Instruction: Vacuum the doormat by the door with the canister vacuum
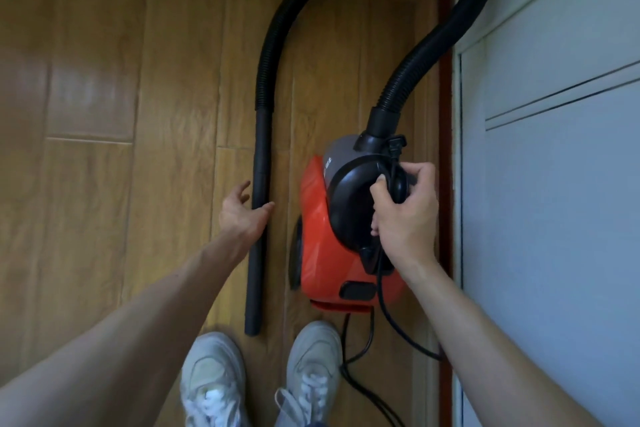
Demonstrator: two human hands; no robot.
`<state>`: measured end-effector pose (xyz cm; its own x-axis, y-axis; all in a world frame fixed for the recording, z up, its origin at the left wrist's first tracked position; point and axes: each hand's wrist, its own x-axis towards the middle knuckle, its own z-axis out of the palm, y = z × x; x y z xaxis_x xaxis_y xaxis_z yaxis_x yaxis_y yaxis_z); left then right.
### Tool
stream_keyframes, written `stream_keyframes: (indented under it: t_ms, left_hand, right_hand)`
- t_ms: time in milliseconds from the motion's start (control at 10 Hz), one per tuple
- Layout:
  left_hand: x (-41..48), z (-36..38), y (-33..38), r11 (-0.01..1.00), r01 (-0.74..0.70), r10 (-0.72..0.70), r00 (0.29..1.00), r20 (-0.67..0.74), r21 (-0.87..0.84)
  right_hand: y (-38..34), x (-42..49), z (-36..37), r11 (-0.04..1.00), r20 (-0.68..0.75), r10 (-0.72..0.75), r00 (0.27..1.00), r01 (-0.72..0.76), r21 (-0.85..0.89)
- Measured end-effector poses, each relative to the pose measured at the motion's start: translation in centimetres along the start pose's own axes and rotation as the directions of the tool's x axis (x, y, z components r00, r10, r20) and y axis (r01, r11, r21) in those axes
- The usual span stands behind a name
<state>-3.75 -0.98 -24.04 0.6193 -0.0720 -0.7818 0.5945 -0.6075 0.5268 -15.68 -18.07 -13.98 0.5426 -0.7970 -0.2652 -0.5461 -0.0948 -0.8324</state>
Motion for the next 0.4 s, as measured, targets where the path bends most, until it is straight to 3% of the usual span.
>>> stream_keyframes:
  t_ms: [100,200,300,400]
  left_hand:
    - [-3.6,-4.0,1.8,0.97,-0.079,0.058,0.994,0.096,0.231]
    - [-7.9,-8.5,4.3,0.869,-0.188,0.088,0.969,0.231,0.458]
    - [-12.3,-12.2,7.1,0.664,-0.295,0.107,0.947,0.303,0.687]
    - [-16.3,-15.0,9.6,0.457,-0.381,0.187,0.925,0.331,0.804]
  right_hand:
    - [-1.4,-0.4,-1.5,0.989,0.066,0.051,0.997,-0.041,-0.143]
    - [-4.0,-1.5,-4.2,0.9,0.215,0.182,0.959,-0.075,-0.429]
    - [-8.0,-3.7,-6.5,0.743,0.353,0.269,0.896,0.04,-0.669]
    - [-12.3,-6.2,-8.0,0.635,0.448,0.307,0.839,0.17,-0.753]
